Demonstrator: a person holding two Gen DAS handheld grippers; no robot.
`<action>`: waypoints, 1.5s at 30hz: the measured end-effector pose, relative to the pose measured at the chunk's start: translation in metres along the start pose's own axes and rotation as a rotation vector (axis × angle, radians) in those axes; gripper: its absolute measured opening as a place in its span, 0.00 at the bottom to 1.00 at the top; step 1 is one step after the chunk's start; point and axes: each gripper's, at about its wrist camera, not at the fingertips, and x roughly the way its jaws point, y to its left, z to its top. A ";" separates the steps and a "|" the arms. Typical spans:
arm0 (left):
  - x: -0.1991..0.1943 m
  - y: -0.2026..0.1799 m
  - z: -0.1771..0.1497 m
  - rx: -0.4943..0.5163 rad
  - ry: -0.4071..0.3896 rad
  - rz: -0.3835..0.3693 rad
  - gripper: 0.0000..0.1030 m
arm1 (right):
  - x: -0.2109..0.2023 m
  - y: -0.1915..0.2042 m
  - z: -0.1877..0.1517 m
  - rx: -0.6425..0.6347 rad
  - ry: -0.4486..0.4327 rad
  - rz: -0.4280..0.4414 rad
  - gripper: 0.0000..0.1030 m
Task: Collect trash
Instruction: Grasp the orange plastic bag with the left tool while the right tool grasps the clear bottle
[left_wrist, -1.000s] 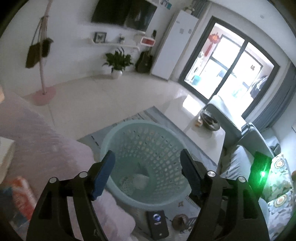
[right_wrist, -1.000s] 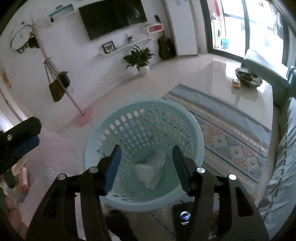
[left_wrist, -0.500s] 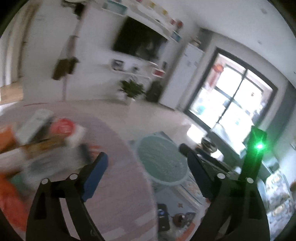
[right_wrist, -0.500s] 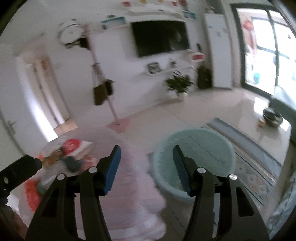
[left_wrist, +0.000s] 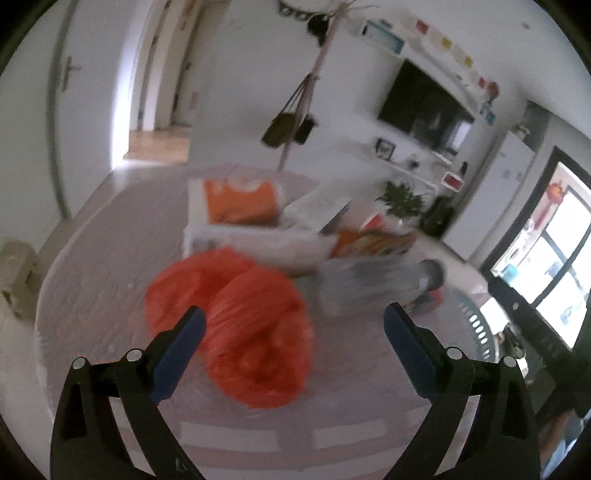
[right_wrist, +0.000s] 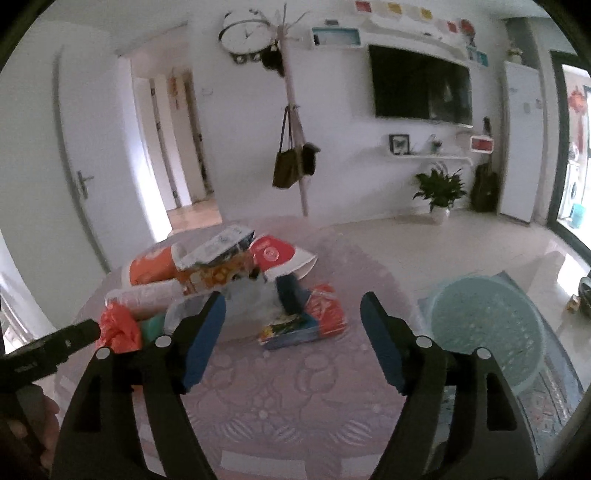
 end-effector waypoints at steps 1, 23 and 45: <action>0.007 0.005 -0.002 -0.001 0.018 0.006 0.91 | 0.008 0.000 -0.001 0.003 0.015 0.002 0.70; 0.019 0.048 -0.026 -0.096 0.046 -0.029 0.55 | 0.094 -0.011 0.015 0.038 0.222 0.236 0.42; -0.008 0.070 -0.032 -0.154 -0.089 0.004 0.55 | 0.029 0.083 -0.021 -0.368 0.187 0.348 0.75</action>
